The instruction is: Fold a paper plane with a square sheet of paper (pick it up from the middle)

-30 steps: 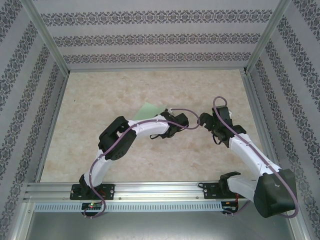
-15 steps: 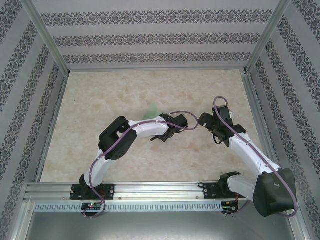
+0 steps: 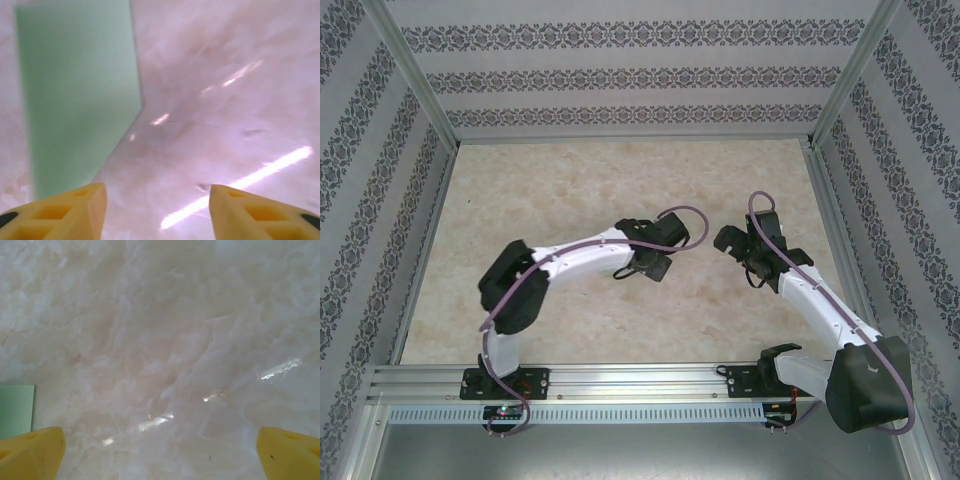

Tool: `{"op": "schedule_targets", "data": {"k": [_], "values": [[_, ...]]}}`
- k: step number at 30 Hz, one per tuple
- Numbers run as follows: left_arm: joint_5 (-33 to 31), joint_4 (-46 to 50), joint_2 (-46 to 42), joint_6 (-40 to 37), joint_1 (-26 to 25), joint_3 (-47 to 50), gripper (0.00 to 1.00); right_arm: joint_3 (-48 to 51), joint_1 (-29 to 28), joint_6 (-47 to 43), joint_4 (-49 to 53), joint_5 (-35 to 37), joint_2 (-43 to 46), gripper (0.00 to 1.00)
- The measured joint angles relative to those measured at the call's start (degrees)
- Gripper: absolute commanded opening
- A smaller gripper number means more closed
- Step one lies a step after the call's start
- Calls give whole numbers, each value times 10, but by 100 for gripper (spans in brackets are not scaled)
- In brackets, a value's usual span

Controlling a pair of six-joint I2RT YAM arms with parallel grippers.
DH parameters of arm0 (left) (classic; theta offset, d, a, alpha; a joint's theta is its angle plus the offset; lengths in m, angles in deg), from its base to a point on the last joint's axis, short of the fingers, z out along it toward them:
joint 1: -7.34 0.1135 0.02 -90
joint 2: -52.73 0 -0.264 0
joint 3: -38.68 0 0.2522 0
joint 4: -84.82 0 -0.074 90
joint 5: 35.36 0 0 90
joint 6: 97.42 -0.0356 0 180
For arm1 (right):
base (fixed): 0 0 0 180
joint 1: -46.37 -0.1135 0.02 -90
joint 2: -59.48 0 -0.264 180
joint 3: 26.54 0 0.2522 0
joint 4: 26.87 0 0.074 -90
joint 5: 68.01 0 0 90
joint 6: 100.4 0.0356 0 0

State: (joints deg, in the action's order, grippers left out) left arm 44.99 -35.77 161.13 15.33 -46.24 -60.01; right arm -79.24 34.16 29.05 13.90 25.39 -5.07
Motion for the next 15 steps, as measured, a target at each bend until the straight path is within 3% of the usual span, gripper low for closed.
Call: {"op": "schedule_targets", "data": {"k": [4, 8, 15], "values": [[83, -71, -99, 18, 32, 67, 69, -15, 0, -2, 0, -30, -17, 90], [117, -125, -175, 44, 89, 143, 73, -34, -17, -2, -6, -53, -38, 82], [119, -176, -244, 112, 216, 267, 89, -126, -165, -4, -26, -69, -146, 59]]}}
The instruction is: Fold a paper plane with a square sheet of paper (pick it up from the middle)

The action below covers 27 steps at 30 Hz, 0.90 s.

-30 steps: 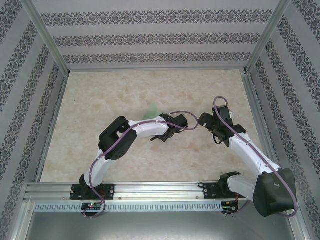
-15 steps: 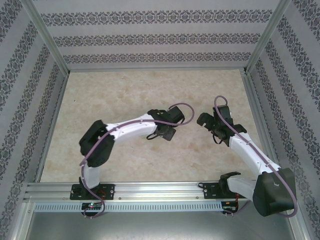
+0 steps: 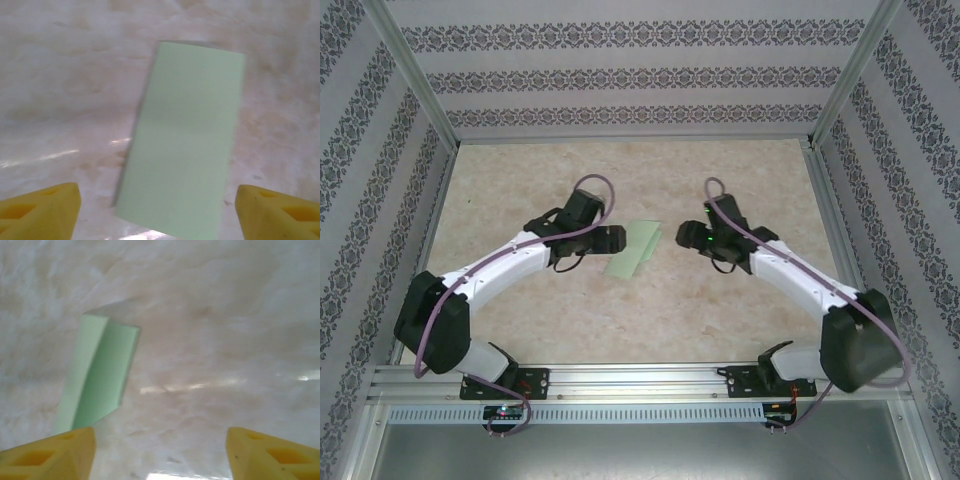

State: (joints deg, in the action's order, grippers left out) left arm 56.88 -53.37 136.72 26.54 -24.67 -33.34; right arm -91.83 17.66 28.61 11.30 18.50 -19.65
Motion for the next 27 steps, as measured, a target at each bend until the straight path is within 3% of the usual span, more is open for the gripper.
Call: {"op": "schedule_targets", "data": {"k": [5, 11, 15, 27], "values": [[-7, -9, -27, 42, 73, 74, 97, -108, -100, 0, -14, -7, -120, 44], [-7, -11, -53, 73, 130, 120, 100, -234, -166, 1, -11, -20, -245, 44], [-5, -13, -57, 83, 145, 129, 100, -290, -181, 2, -4, -30, -306, 44], [17, -16, -57, 85, 151, 129, 100, -303, -181, -25, 33, -79, -396, 44]]}}
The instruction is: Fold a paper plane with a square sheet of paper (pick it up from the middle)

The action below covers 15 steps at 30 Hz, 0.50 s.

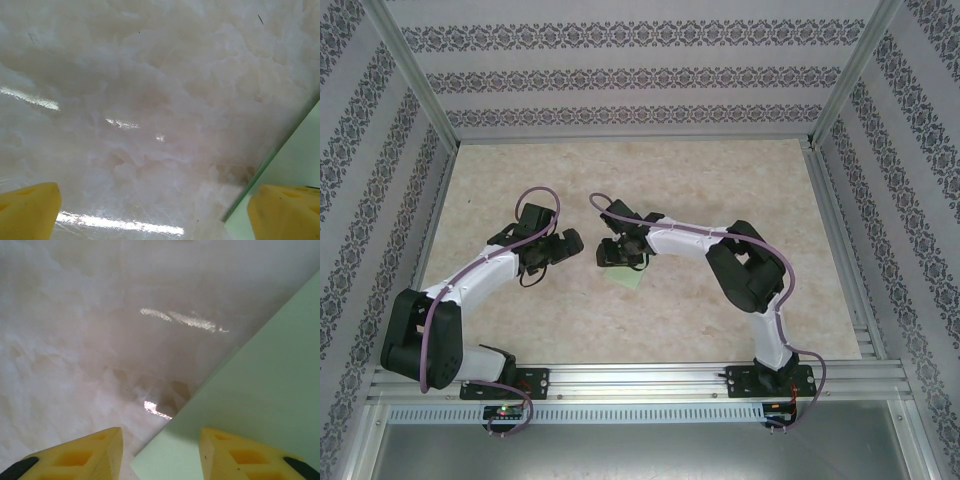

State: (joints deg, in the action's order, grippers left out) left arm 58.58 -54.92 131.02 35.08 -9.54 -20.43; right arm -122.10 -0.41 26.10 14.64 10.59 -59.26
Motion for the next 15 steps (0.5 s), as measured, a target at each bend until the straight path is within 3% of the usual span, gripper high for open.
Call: {"op": "schedule_targets", "data": {"k": [7, 15], "values": [[26, -9, 3, -4, 0, 0, 100, 12, 0, -52, 9, -14, 2, 44], [70, -29, 17, -11, 0, 0, 99, 99, 11, -141, 36, -16, 70, 45]]}}
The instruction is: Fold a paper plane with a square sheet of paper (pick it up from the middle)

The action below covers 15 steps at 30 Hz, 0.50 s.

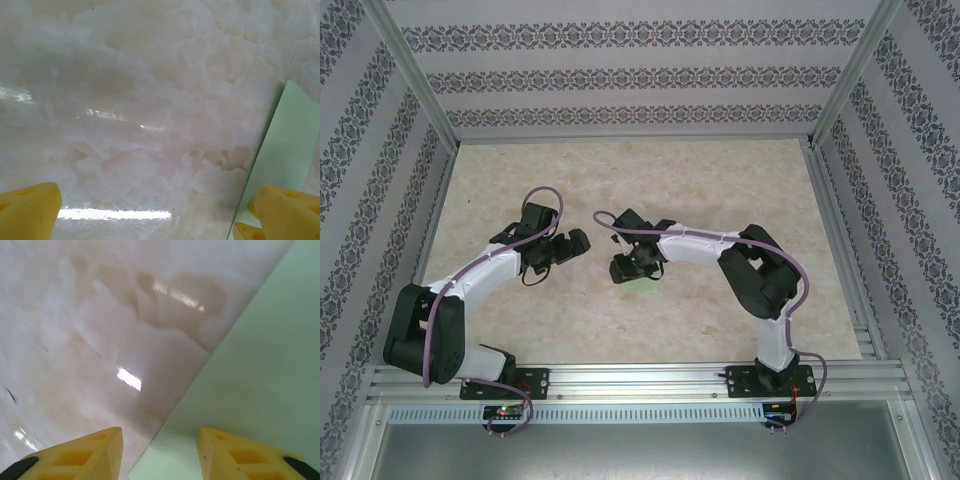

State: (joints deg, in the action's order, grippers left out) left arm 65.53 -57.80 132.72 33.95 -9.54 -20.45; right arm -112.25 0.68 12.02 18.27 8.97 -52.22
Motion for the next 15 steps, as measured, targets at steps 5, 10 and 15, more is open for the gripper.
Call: {"op": "schedule_targets", "data": {"k": [5, 10, 15], "values": [[26, -18, 6, -4, -2, 0, 99, 47, 19, -14, 20, 2, 52, 51], [54, -33, 24, -10, -31, -13, 98, 115, 40, 39, -18, -4, 160, 62], [87, -62, 57, -19, -85, -46, 88, 195, 76, 114, -70, -3, 277, 71]]}}
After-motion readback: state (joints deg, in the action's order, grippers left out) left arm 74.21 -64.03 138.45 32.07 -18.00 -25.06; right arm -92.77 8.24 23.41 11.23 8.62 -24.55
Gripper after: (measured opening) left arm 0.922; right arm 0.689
